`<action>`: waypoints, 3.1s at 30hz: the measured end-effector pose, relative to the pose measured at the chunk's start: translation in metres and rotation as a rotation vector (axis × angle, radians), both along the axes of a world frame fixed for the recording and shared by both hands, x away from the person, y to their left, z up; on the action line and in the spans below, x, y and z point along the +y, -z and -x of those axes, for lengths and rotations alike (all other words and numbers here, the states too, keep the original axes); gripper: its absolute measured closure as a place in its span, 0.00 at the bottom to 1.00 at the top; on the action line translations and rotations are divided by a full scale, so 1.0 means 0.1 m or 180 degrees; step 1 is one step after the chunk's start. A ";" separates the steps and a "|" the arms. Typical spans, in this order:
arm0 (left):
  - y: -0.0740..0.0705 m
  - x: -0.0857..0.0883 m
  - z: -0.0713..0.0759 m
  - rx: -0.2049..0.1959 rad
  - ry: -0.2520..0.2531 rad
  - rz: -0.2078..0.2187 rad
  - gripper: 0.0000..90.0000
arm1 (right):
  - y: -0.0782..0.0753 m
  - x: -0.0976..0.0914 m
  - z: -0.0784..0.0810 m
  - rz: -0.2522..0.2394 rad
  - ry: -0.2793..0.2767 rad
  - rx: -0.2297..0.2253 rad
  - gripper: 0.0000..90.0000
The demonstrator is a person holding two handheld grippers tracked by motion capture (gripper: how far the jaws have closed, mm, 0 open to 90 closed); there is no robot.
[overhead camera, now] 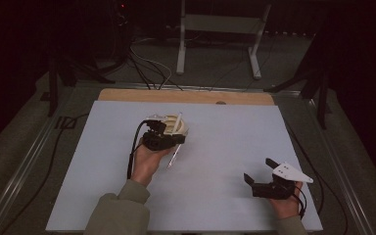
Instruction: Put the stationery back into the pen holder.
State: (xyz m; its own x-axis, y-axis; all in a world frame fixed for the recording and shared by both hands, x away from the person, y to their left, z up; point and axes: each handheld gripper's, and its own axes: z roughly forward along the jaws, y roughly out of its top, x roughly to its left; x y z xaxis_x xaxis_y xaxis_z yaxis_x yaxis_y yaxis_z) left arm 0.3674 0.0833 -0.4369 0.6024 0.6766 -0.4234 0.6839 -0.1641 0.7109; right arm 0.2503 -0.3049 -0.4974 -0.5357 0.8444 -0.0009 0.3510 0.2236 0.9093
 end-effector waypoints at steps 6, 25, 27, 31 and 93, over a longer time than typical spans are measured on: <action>-0.10 0.01 -0.04 -0.0039 -0.0012 0.0017 0.90 | 0.00 0.00 0.00 -0.0002 0.0000 0.0001 0.00; -0.22 0.13 -0.10 -0.0112 -0.0120 0.0084 0.90 | 0.00 0.00 0.00 0.0001 -0.0005 0.0007 0.00; -0.24 0.14 -0.10 -0.0126 -0.0129 0.0069 0.90 | 0.00 0.00 0.00 0.0000 -0.0003 0.0008 0.00; -0.28 0.14 -0.11 -0.0166 -0.0147 0.0061 0.90 | 0.00 0.01 0.00 0.0003 -0.0007 0.0010 0.00; -0.58 0.37 -0.54 -0.0510 -0.0534 0.0265 0.90 | 0.00 -0.01 0.00 -0.0017 -0.0002 0.0012 0.00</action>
State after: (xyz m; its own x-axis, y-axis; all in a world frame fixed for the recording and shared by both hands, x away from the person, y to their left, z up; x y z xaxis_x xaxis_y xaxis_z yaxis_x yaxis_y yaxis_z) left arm 0.4212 0.1206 -0.3784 0.5485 0.7397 -0.3900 0.5739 0.0062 0.8189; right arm 0.2506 -0.3056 -0.4978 -0.5362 0.8441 0.0056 0.3544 0.2191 0.9091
